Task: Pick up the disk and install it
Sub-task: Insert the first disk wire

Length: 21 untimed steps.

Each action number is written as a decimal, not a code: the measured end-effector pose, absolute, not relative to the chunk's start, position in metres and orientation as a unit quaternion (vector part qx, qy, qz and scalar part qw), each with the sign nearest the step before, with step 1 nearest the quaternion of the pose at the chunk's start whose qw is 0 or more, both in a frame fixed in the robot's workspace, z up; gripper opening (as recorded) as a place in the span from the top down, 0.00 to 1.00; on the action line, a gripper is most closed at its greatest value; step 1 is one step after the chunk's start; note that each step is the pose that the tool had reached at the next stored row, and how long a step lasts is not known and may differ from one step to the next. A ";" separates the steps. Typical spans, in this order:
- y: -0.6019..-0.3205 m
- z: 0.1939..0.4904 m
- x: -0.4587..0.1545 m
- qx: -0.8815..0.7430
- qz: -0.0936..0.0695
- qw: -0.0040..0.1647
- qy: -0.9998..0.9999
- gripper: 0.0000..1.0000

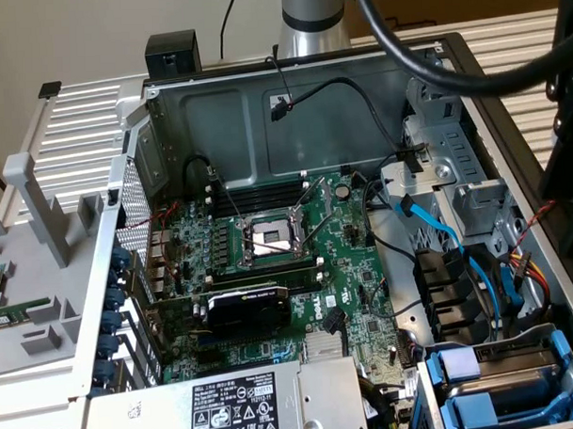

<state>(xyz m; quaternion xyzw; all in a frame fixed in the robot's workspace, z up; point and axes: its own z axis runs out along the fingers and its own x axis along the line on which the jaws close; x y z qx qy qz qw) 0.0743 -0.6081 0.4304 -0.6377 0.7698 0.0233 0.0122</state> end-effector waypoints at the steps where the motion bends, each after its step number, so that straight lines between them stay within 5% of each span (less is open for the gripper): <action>1: -0.607 0.430 0.076 -0.637 0.023 0.012 0.770 0.55; 21: -0.606 0.415 0.079 -0.570 0.029 0.019 0.821 0.55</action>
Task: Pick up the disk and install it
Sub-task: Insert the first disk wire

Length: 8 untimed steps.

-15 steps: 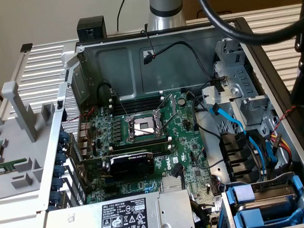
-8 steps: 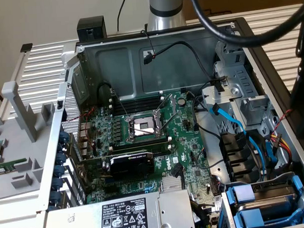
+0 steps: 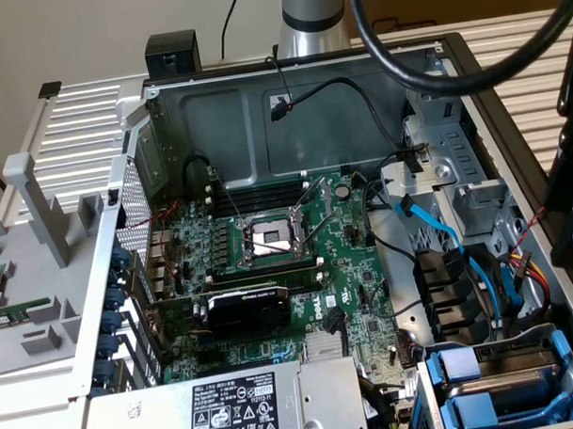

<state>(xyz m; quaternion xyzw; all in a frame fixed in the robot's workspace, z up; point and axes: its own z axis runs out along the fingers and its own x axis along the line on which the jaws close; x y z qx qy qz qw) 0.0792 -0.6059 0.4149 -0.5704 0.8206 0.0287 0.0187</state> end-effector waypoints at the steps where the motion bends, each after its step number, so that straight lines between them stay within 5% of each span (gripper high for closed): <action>1: -0.606 0.415 0.079 -0.570 0.029 0.018 0.821 0.55; 8: -0.606 0.415 0.079 -0.570 0.030 0.017 0.821 0.55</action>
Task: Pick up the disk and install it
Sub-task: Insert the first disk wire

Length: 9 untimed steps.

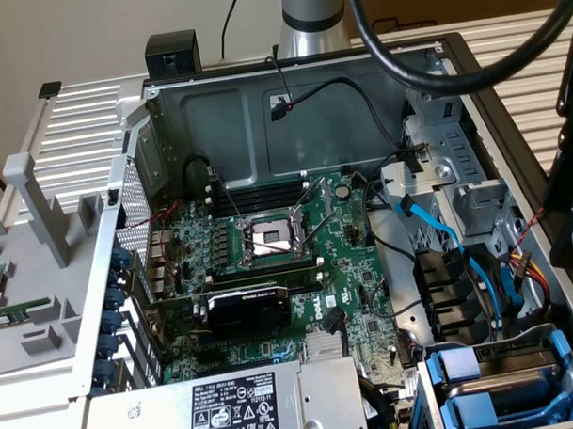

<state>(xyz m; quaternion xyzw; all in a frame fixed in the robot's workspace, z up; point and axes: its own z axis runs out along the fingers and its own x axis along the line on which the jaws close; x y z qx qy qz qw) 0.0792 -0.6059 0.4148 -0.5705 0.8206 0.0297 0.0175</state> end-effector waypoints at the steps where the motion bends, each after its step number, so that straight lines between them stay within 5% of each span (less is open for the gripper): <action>1: -0.606 0.415 0.079 -0.570 0.030 0.017 0.821 0.55; 5: -0.606 0.415 0.079 -0.571 0.030 0.017 0.821 0.55; 9: -0.606 0.415 0.079 -0.570 0.030 0.017 0.821 0.42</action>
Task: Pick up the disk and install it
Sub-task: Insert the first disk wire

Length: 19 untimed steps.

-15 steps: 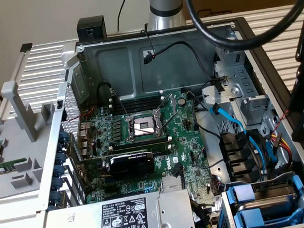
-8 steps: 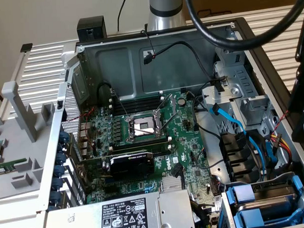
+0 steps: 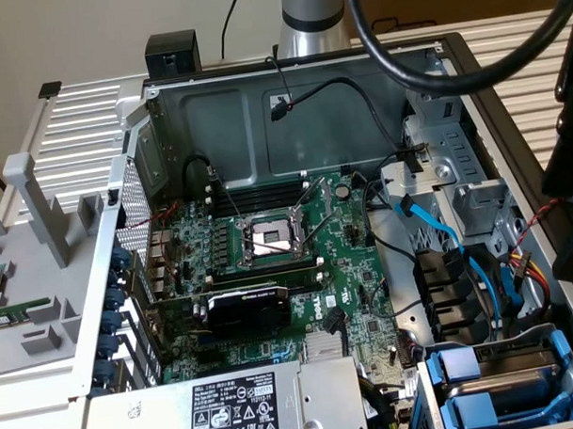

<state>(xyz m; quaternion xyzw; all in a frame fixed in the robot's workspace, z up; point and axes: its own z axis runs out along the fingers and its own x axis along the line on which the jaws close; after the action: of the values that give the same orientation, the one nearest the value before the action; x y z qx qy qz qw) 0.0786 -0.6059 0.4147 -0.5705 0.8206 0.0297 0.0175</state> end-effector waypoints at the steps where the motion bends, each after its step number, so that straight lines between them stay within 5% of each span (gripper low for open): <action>1: -0.606 0.415 0.079 -0.570 0.030 0.017 0.821 0.36; 3: -0.605 0.414 0.079 -0.570 0.030 0.018 0.821 0.29; 19: -0.597 0.398 0.077 -0.534 0.030 0.020 0.844 0.29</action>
<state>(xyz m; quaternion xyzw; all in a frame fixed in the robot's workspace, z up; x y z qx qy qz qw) 0.0772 -0.5969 0.3984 -0.5344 0.8445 0.0296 0.0200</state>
